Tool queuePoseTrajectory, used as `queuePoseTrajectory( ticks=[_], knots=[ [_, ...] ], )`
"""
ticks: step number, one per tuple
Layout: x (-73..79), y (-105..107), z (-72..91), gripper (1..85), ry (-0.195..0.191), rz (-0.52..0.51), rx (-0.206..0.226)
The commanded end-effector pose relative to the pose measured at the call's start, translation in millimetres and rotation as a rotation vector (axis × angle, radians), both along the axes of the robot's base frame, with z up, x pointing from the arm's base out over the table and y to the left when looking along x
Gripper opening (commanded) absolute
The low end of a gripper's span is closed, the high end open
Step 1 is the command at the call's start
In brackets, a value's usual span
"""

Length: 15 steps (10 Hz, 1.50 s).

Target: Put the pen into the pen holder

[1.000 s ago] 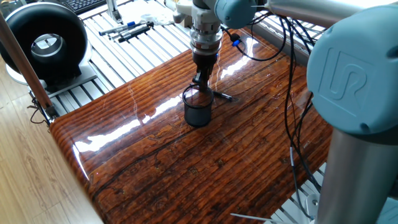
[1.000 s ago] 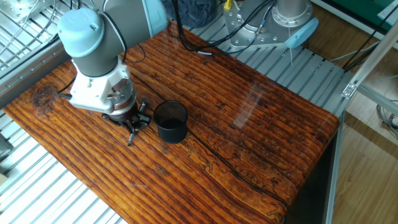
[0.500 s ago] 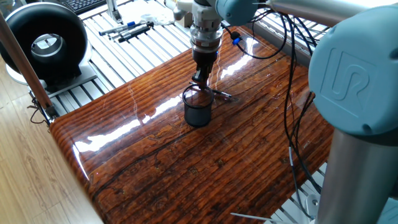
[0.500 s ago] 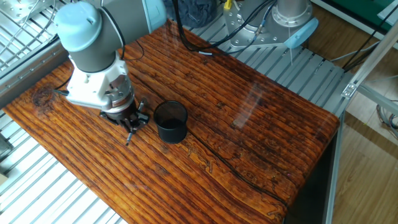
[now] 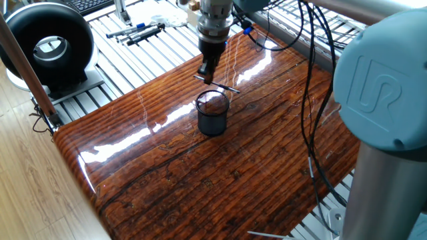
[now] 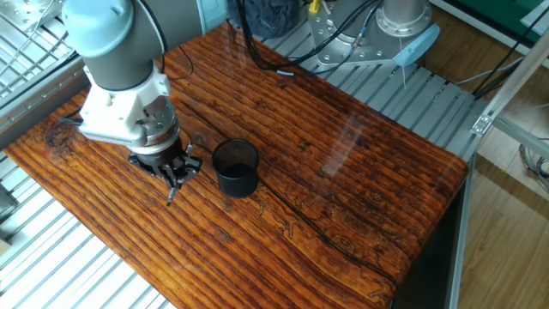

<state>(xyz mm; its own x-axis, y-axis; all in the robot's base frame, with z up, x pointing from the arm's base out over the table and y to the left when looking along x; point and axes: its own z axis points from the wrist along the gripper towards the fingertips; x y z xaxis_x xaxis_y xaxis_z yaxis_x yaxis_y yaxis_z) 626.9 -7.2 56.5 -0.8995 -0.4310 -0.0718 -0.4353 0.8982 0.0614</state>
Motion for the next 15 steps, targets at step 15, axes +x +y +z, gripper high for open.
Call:
queuePoseTrajectory(
  ticks=[15],
  knots=[
    [-23.4, 54, 77.3, 1.3, -0.079, -0.039, 0.124]
  ],
)
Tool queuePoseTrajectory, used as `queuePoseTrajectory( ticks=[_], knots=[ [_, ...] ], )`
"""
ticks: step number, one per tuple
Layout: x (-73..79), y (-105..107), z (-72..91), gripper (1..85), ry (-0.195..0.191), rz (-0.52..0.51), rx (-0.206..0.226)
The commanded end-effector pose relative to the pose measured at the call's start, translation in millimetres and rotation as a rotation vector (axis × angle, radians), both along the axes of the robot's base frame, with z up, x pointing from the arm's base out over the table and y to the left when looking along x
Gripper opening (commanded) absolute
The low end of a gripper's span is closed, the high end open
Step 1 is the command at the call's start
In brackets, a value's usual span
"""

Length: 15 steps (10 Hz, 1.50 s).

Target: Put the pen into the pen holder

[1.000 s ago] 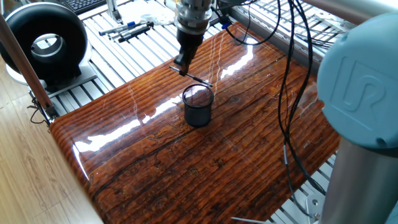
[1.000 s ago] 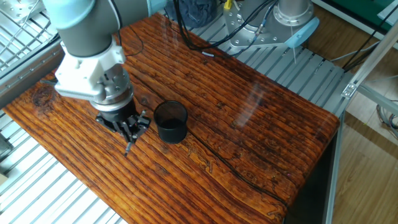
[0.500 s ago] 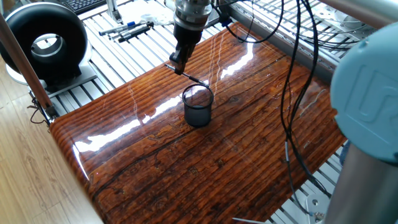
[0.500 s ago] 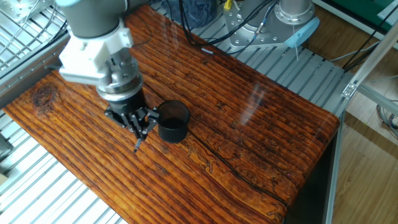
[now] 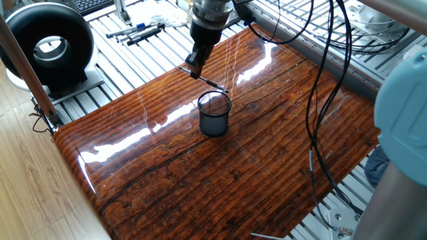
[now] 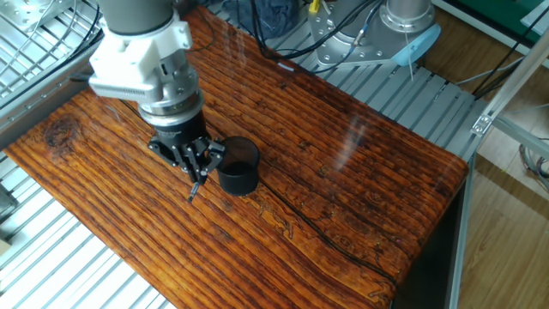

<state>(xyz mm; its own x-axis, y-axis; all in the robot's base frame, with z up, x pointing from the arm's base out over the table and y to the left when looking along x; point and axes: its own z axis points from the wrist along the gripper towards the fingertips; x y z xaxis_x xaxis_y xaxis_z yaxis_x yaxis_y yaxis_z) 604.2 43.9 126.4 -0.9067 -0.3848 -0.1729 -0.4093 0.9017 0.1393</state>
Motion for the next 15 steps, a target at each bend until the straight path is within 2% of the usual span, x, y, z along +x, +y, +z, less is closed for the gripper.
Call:
queuePoseTrajectory(
  ticks=[1, 4, 7, 10, 13, 15],
  knots=[
    [1.2, 7, 10.7, 1.3, -0.035, -0.012, 0.019],
    [11.2, 17, 17.1, 1.3, -0.080, -0.028, 0.052],
    [31.3, 28, 24.3, 1.3, -0.151, -0.051, 0.090],
    [39.9, 31, 27.6, 1.3, -0.184, -0.051, 0.093],
    [35.5, 35, 26.5, 1.3, -0.162, -0.078, 0.107],
    [32.6, 32, 23.5, 1.3, -0.159, -0.079, 0.098]
  ],
)
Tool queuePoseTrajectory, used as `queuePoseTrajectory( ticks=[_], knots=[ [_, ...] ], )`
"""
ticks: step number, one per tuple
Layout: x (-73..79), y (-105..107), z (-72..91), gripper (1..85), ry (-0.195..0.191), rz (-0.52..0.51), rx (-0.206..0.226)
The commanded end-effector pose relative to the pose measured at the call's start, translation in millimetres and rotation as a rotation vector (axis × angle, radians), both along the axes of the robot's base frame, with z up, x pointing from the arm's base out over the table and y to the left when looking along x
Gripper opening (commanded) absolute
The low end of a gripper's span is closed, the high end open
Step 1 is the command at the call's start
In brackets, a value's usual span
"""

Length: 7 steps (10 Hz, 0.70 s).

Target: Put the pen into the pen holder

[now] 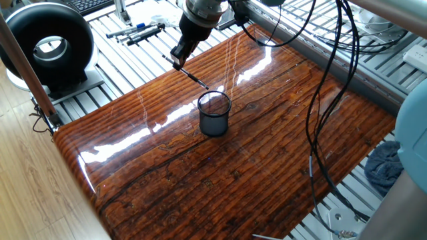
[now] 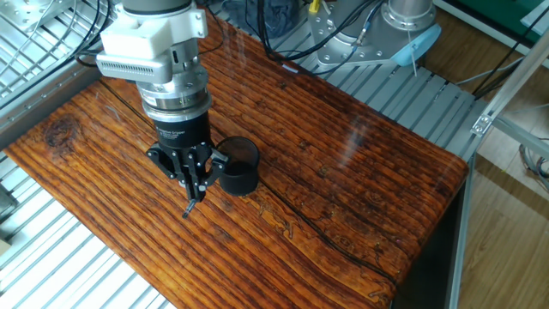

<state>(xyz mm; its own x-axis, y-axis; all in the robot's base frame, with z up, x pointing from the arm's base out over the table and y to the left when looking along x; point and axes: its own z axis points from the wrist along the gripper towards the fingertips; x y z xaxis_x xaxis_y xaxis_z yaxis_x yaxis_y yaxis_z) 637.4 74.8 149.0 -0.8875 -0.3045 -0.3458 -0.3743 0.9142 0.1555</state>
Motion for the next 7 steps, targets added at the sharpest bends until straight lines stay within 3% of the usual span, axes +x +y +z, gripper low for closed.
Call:
queuePoseTrajectory(
  ticks=[1, 7],
  knots=[
    [-1.5, 1.6, -0.2, 1.3, -0.004, -0.017, 0.015],
    [-8.4, 0.8, -5.9, 1.3, -0.026, -0.028, 0.015]
  ],
)
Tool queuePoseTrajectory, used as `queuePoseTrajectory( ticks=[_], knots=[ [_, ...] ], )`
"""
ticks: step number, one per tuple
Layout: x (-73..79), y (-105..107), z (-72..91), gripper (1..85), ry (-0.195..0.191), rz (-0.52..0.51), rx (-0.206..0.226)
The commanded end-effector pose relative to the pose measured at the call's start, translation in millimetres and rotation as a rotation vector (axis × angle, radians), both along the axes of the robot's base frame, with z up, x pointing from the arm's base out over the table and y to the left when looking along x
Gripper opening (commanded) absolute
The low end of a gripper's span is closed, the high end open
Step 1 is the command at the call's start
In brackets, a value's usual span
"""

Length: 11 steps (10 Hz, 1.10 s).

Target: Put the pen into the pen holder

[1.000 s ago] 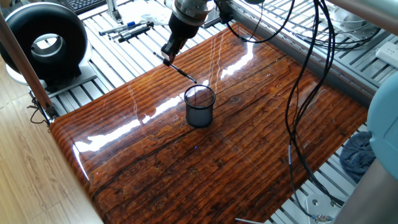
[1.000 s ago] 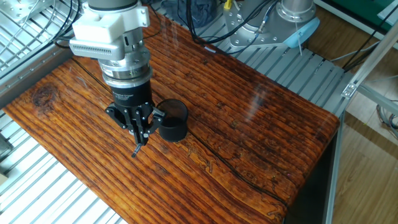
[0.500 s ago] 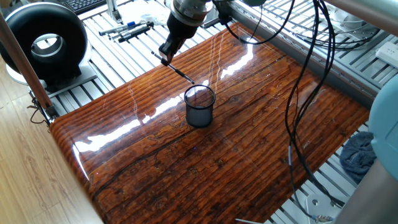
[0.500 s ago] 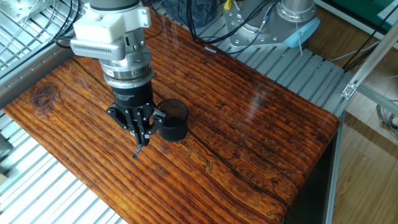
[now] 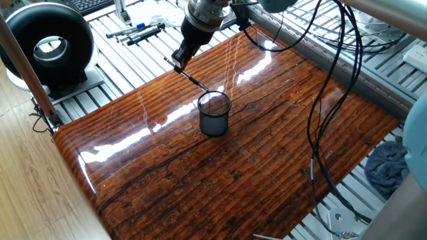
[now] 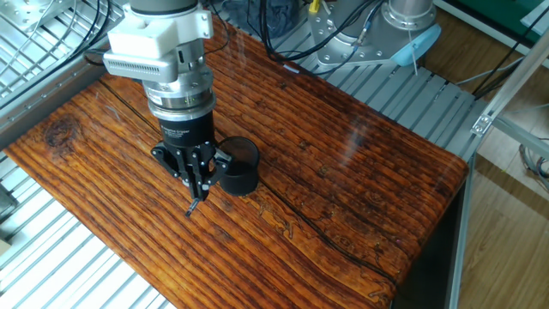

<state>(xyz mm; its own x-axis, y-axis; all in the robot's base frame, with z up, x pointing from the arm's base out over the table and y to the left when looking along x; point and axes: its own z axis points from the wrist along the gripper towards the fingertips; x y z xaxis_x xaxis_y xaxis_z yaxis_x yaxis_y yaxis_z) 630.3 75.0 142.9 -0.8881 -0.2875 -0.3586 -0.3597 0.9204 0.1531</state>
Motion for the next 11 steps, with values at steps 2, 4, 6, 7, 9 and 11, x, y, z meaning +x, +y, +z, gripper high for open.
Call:
queuePoseTrajectory(
  ticks=[2, 4, 6, 7, 9, 11],
  knots=[
    [-4.3, -4, -1.1, 1.3, -0.010, -0.025, -0.001],
    [-6.5, -5, -3.0, 1.3, -0.016, -0.027, 0.013],
    [-12.9, -8, -7.0, 1.3, -0.001, -0.050, 0.022],
    [-15.0, -8, -8.4, 1.3, -0.005, -0.053, 0.029],
    [-19.8, -10, -9.8, 1.3, -0.002, -0.063, 0.032],
    [-21.1, -13, -11.5, 1.3, 0.006, -0.080, 0.024]
  ],
)
